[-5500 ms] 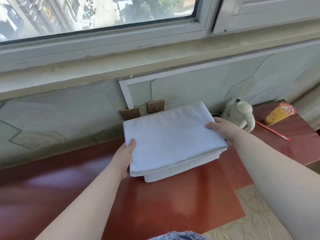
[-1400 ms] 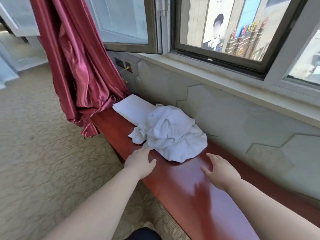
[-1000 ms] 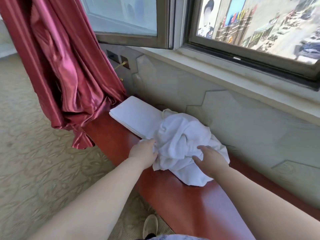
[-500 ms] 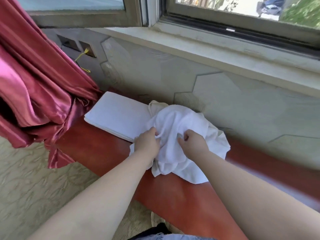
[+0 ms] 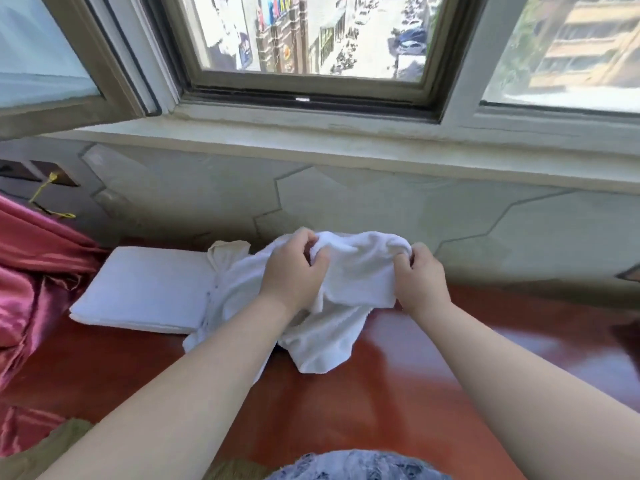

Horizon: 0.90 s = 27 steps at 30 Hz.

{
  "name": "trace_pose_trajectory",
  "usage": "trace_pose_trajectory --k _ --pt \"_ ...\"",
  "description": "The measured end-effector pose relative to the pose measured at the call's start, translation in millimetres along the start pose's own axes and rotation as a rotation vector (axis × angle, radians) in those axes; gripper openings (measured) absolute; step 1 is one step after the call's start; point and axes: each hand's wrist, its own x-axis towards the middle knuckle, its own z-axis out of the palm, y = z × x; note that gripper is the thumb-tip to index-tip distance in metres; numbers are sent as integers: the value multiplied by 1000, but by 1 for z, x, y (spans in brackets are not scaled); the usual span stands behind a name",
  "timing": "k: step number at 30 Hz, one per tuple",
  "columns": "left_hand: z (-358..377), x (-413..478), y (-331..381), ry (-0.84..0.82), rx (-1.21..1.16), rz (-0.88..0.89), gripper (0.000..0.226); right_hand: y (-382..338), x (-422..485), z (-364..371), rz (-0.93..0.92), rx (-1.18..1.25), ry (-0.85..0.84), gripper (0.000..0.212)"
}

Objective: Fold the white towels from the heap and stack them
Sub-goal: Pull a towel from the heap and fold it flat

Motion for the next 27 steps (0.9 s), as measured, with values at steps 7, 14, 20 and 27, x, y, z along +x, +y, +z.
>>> trace_pose_trajectory --k 7,14,20,27 --pt "107 -28 69 -268 -7 105 11 84 -6 -123 96 -44 153 19" --pt "206 -91 55 -507 465 169 26 213 -41 -169 274 -265 4 10" --pt "232 -144 36 -716 634 -47 27 273 -58 -154 332 -483 -381 7" --pt "189 -150 26 -555 406 -131 29 223 -63 -103 33 -589 -542 40"
